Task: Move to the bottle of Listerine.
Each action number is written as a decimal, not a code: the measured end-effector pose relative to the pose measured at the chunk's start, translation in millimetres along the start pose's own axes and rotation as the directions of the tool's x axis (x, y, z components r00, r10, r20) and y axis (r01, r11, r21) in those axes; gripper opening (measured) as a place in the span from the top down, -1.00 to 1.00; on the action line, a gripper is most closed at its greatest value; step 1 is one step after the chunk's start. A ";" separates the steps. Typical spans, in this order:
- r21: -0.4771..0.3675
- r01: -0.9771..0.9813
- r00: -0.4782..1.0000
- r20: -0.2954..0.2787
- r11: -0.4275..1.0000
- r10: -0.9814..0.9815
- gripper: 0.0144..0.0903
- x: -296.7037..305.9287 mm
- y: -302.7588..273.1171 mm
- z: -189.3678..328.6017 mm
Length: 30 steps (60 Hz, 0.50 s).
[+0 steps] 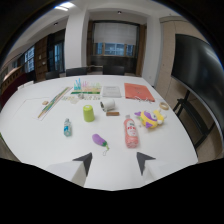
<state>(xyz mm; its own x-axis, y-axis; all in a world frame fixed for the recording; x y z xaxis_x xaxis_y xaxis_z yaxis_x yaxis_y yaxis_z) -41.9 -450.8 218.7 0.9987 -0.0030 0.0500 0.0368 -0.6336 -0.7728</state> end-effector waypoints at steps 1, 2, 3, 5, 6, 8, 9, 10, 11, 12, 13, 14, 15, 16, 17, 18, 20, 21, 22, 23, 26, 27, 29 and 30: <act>0.000 0.001 1.000 -0.002 1.000 -0.001 -0.85 -0.8 0.8 -2.1; -0.001 0.000 1.000 -0.003 1.000 0.000 -0.85 -0.9 1.0 -2.3; -0.001 0.000 1.000 -0.004 1.000 0.000 -0.86 -1.0 1.4 -2.8; -0.002 0.002 1.000 -0.007 1.000 -0.002 -0.85 -1.2 2.1 -4.1; -0.003 0.004 1.000 -0.008 1.000 -0.004 -0.85 -1.5 3.0 -4.5; -0.004 0.006 1.000 -0.013 1.000 -0.006 -0.85 -2.3 5.1 -6.5; -0.005 0.006 1.000 -0.013 1.000 -0.006 -0.86 -1.1 5.8 -5.6; -0.004 0.007 1.000 -0.014 1.000 -0.007 -0.86 -1.6 8.2 -7.5; -0.004 0.007 1.000 -0.015 1.000 -0.007 -0.85 -2.6 9.6 -8.3; -0.005 0.007 1.000 -0.017 1.000 -0.008 -0.85 -3.4 10.8 -9.4; -0.005 0.008 1.000 -0.019 1.000 -0.008 -0.85 -4.5 12.3 -10.3; -0.005 0.008 1.000 -0.022 1.000 -0.008 -0.85 -5.9 14.0 -11.6; -0.007 0.008 1.000 -0.024 1.000 -0.008 -0.86 -7.2 14.0 -12.5; -0.007 0.009 1.000 -0.025 1.000 -0.009 -0.85 -9.2 17.4 -14.0; -0.008 0.009 1.000 -0.026 1.000 -0.009 -0.84 -11.6 19.0 -15.3; -0.012 0.008 1.000 -0.026 1.000 -0.008 -0.84 -14.5 15.7 -14.1; -0.012 0.008 1.000 -0.025 1.000 -0.009 -0.81 -19.4 23.7 -16.1; -0.015 0.008 1.000 -0.025 1.000 -0.008 -0.83 -22.9 26.4 -17.1; -0.017 0.007 1.000 -0.024 1.000 -0.008 -0.82 -27.0 28.8 -17.8; -0.020 0.007 1.000 -0.023 1.000 -0.007 -0.81 -31.6 31.4 -18.5; -0.031 0.004 1.000 -0.016 1.000 -0.004 -0.83 -45.0 35.5 -18.6; -0.035 0.002 1.000 -0.013 0.999 -0.003 -0.83 -50.6 38.1 -19.4; -0.041 -0.002 1.000 -0.008 0.999 0.002 -0.84 -68.7 47.1 -21.7; -0.044 -0.006 1.000 -0.004 0.999 0.006 -0.83 -75.3 49.4 -22.3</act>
<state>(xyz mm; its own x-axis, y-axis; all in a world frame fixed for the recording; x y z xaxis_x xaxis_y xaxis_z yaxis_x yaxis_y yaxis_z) -116.1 -499.2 190.9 0.9988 -0.0095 0.0482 0.0296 -0.6671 -0.7444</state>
